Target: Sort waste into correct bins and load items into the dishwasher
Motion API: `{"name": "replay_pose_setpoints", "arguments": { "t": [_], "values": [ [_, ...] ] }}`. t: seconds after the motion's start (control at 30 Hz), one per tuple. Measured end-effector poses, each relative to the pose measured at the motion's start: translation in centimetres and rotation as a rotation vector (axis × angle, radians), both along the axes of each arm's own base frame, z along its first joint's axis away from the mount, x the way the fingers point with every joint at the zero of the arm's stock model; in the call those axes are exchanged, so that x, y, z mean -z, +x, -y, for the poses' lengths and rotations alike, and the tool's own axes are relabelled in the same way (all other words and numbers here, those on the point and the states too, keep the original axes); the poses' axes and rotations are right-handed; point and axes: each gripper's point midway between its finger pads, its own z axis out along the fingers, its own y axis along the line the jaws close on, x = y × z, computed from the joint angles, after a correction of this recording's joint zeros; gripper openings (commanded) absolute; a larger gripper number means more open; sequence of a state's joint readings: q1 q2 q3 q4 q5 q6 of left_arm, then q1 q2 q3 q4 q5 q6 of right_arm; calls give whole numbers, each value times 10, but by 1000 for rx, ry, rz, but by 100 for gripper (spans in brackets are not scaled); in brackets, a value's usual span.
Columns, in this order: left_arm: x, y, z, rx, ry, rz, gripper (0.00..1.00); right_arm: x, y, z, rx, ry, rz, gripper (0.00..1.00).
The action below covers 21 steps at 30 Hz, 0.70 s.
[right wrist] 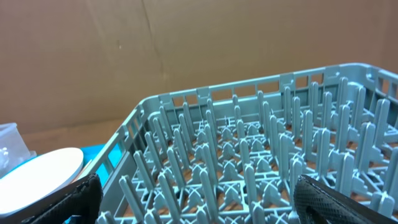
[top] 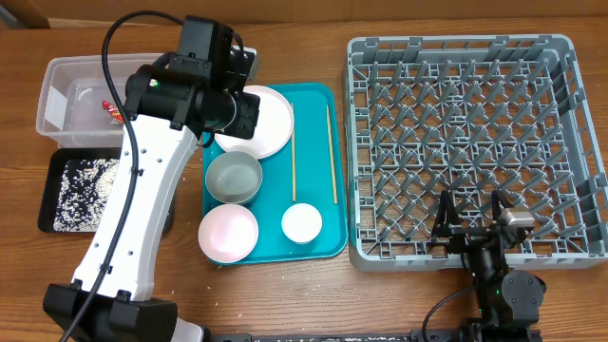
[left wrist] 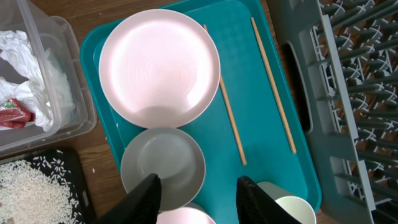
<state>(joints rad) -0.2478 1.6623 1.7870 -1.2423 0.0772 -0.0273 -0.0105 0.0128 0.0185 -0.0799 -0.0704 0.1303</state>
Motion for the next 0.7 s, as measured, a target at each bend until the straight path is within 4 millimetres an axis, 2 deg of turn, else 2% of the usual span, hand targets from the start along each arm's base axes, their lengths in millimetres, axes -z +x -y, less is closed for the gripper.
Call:
{"name": "replay_pose_setpoints", "arguments": {
  "t": [0.23, 0.4, 0.6, 0.7],
  "values": [
    [0, 0, -1, -2, 2, 1, 42, -12, 0, 1, 4, 0, 47, 100],
    [0, 0, -1, -2, 3, 1, 42, -42, -3, -6, -36, -4, 173, 100],
    [0, 0, -1, -3, 2, 1, 42, -40, -5, -14, -83, -6, 139, 100],
    [0, 0, -1, -3, 2, 1, 42, -62, -11, -16, -91, -8, 160, 100]
  ]
}}
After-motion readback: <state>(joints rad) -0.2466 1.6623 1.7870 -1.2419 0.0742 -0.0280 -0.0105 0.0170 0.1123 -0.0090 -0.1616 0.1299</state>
